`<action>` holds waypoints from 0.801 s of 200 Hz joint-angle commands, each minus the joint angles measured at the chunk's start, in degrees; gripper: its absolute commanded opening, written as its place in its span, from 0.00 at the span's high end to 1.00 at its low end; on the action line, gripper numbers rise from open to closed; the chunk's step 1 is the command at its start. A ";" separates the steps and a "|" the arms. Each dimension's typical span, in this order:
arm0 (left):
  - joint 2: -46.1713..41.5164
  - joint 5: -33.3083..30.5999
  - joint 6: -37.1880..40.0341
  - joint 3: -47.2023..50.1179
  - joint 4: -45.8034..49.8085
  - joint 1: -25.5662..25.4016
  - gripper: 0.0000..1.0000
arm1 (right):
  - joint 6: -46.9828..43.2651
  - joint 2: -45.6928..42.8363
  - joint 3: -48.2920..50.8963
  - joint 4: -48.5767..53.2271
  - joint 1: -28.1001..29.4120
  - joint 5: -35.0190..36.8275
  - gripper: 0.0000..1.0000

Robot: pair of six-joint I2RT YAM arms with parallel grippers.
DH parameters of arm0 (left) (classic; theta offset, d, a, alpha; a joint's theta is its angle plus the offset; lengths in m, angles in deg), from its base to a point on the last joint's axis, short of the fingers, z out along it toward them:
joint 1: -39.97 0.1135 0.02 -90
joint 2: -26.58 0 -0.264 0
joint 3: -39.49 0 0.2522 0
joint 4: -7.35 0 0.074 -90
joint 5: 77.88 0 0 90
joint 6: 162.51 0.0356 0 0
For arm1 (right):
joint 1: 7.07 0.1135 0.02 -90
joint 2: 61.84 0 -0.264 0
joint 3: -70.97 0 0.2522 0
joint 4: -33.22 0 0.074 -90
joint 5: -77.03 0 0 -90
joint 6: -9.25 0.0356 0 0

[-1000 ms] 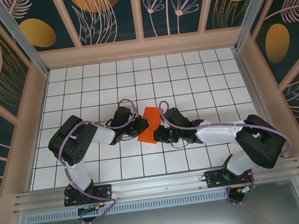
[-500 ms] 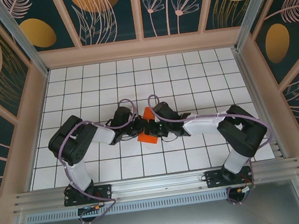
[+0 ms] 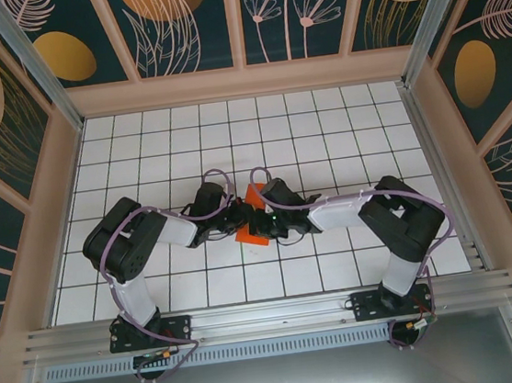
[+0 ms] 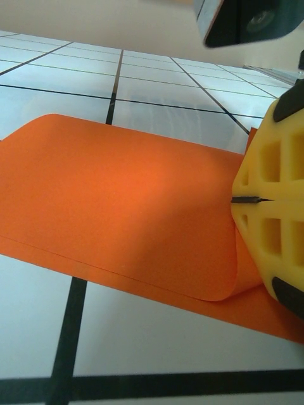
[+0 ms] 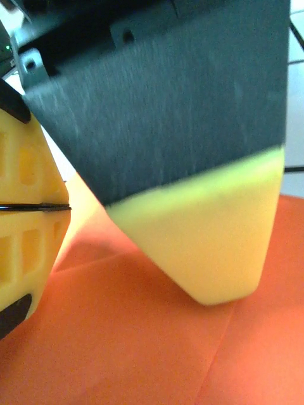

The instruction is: Fold a paper plane with a square sheet of paper (pick it up from the middle)

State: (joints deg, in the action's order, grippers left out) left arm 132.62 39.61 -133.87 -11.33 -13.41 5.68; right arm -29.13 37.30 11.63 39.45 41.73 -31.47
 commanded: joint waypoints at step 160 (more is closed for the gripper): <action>2.50 -2.35 0.54 2.54 3.85 -0.01 1.00 | -0.92 -10.14 16.46 1.52 -0.10 -2.30 0.88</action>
State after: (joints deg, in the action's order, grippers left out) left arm 132.69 39.59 -133.89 -10.67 -14.87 5.68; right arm -26.88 29.10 26.21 31.74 41.29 -32.65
